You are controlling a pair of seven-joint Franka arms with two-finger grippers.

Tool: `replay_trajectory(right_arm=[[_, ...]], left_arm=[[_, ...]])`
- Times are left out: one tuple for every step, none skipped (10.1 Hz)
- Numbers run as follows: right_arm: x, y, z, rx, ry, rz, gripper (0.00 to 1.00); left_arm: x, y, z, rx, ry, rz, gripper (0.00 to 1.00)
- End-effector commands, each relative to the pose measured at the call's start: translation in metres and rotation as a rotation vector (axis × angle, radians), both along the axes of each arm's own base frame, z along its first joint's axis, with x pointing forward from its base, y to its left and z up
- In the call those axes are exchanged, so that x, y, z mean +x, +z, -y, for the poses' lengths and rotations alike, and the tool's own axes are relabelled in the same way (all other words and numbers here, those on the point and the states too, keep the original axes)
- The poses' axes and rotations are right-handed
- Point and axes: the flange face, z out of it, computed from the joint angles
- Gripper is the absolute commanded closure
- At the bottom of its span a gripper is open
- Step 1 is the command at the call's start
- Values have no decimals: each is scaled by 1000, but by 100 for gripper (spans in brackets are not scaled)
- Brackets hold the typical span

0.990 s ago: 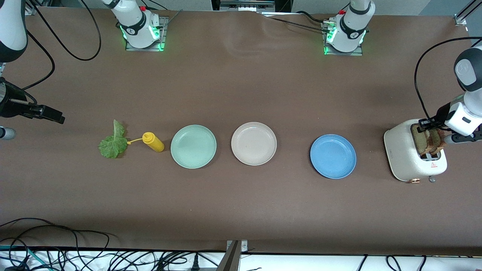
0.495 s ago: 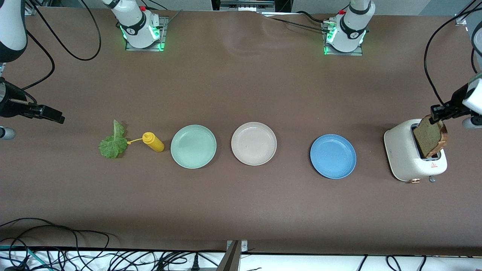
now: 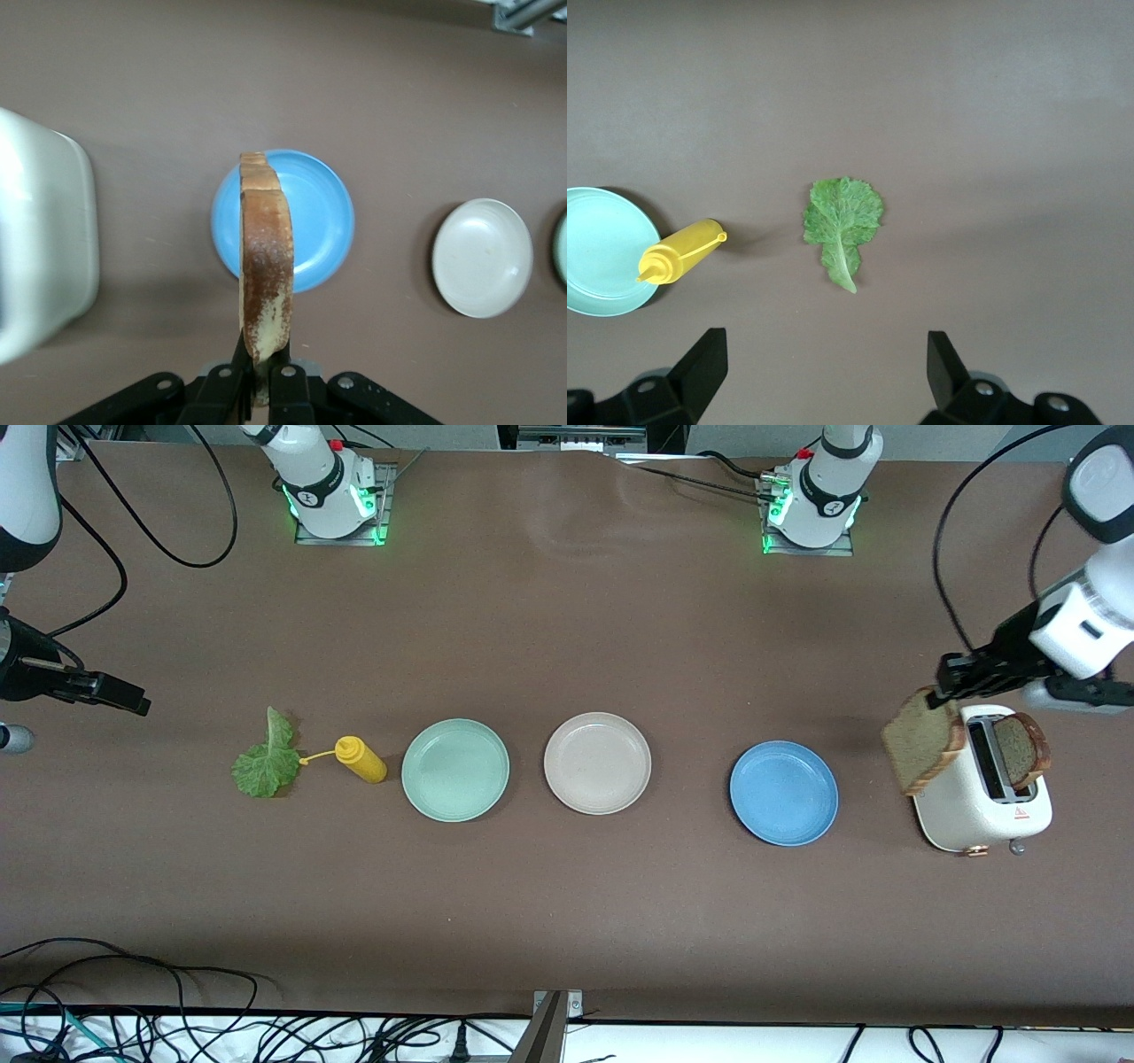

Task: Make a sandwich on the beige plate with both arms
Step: 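Lift the toast slice out of the toaster with the left gripper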

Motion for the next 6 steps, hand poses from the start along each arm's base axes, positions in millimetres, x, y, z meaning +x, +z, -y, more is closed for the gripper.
replay_trajectory(right_arm=[[-5,2,4,19,3,-3,0],[-5,3,7,17,-1,-1,0],[-5,3,7,17,-2,-1,0],[-5,3,7,17,-2,-1,0],[-5,2,7,18,-2,-3,0],[-5,2,7,18,-2,-3,0]], left_arm=[[14,-39,36,-144,-2,-64,100],[19,-62,67,-205,-23,-108,100],[23,-88,84,-247,-22,-155,100],[23,-112,117,-355,1,-212,100],[22,-131,150,-467,28,-260,100],[25,-153,166,-516,48,-300,100]])
